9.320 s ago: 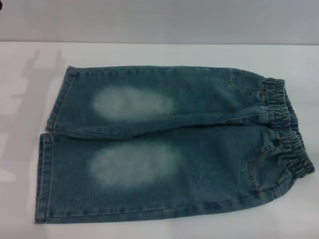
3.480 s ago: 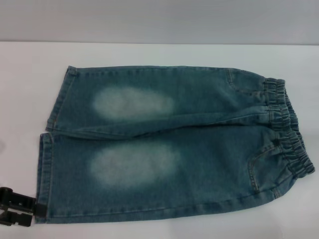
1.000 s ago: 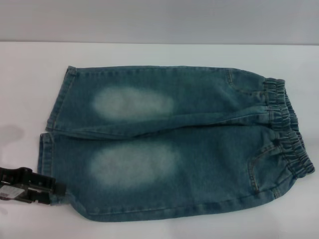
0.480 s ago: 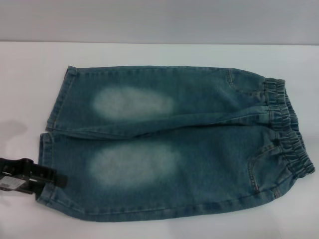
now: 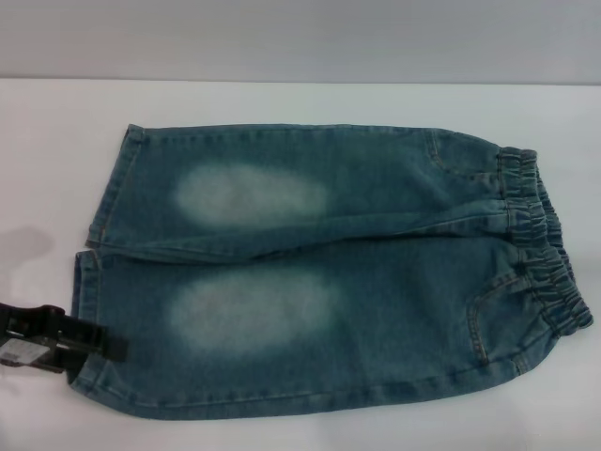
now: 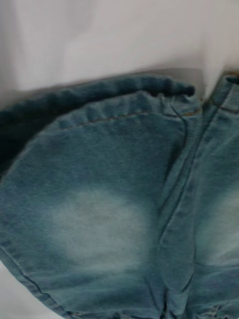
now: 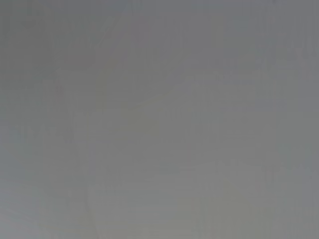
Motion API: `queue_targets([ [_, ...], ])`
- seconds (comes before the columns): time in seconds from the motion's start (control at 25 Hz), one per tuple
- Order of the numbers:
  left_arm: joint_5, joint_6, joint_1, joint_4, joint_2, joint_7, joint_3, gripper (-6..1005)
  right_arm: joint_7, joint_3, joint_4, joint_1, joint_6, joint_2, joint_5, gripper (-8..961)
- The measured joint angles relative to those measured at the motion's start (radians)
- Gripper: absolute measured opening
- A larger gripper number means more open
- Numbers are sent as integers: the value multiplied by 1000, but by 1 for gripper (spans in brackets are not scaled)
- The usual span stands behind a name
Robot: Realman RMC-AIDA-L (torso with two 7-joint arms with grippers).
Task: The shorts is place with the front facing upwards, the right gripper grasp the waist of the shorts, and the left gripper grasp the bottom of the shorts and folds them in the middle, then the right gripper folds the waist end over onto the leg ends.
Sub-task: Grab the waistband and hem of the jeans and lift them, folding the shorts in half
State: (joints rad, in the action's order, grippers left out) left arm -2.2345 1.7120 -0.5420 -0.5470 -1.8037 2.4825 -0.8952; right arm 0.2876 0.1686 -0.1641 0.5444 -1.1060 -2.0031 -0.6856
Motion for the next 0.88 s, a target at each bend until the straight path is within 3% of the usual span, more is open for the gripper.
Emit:
queue_targets([
  [0.88, -50, -5, 39, 3, -17, -5, -3, 626, 1, 0, 0, 8, -6, 0, 0, 437],
])
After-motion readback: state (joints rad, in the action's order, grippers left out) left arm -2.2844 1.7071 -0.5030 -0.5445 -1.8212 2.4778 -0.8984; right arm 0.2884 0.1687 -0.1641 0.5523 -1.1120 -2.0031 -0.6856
